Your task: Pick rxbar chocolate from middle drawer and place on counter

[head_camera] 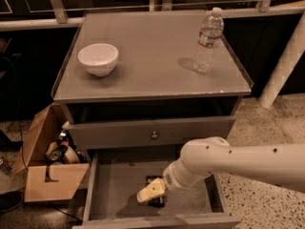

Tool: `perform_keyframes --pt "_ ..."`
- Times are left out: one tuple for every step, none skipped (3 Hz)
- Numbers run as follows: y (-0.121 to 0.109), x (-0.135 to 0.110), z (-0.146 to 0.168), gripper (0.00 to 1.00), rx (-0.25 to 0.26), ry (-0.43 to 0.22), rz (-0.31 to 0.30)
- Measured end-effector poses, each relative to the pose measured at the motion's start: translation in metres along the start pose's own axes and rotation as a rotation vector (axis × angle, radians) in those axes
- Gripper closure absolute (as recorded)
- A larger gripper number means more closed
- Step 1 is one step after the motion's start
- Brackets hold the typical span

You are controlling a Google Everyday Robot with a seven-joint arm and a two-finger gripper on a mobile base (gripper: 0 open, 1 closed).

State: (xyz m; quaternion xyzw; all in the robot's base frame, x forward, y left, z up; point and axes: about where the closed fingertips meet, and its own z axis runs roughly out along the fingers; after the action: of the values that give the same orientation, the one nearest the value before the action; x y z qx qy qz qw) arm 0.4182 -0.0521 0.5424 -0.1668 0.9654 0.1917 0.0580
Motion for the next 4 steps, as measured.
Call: perform_keyframes --pt "0.002 -0.004 0.001 0.00 -0.001 -0.008 0.031" --pt "0.003 -0.004 0.005 0.00 -0.009 -0.003 0.040" --pt "0.001 -0.007 0.022 0.00 -0.010 -0.016 0.095" --pt "-0.008 -0.009 0.046 0.00 -0.012 -0.029 0.189"
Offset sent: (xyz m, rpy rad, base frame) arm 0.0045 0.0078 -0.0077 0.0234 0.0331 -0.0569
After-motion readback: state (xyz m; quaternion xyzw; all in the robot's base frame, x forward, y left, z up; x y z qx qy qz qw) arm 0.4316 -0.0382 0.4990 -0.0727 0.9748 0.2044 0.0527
